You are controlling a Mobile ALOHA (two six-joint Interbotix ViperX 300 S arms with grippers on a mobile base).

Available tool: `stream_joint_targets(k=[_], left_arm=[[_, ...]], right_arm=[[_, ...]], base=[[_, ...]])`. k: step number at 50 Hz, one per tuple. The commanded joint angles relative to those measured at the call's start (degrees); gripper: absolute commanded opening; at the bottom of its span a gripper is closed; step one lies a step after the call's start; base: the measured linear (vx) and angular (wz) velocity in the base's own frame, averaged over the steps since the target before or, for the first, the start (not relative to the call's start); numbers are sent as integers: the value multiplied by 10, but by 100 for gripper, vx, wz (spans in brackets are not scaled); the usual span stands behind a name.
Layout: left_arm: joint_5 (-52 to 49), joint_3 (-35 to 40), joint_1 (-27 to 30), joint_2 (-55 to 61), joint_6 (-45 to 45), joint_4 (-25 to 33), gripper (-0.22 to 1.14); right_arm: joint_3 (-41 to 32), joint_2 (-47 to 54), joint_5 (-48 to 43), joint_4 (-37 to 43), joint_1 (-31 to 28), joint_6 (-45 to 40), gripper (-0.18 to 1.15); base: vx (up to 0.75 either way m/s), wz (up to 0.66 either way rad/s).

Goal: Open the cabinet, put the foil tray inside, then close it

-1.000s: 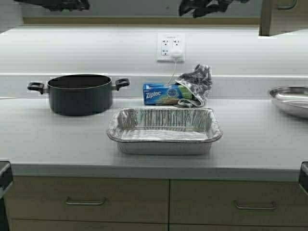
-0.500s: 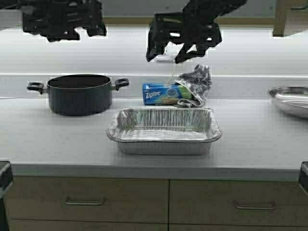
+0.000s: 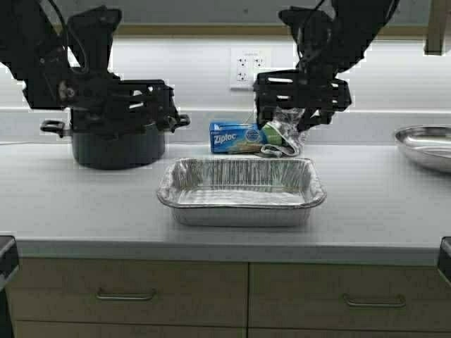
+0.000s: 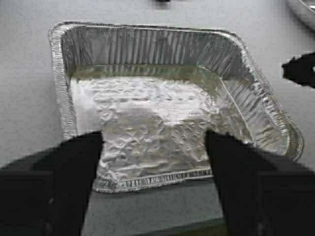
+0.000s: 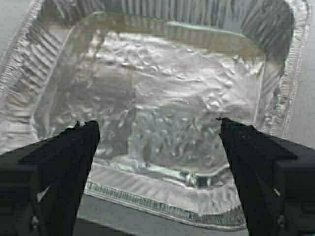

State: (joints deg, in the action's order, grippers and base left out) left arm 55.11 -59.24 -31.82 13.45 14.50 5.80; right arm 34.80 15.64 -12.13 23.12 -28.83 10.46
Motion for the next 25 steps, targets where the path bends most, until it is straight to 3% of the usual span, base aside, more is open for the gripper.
stream_joint_targets(k=[1, 13, 25], left_arm=[[64, 26, 29, 60, 35, -24, 95], [117, 65, 82, 153, 113, -87, 95], [144, 92, 100, 215, 127, -103, 95]], right_arm=[[17, -12, -18, -9, 5, 0, 103], [58, 4, -89, -15, 18, -50, 103], [109, 47, -192, -82, 32, -182, 103]], base=[[0, 0], [0, 1], [0, 0]])
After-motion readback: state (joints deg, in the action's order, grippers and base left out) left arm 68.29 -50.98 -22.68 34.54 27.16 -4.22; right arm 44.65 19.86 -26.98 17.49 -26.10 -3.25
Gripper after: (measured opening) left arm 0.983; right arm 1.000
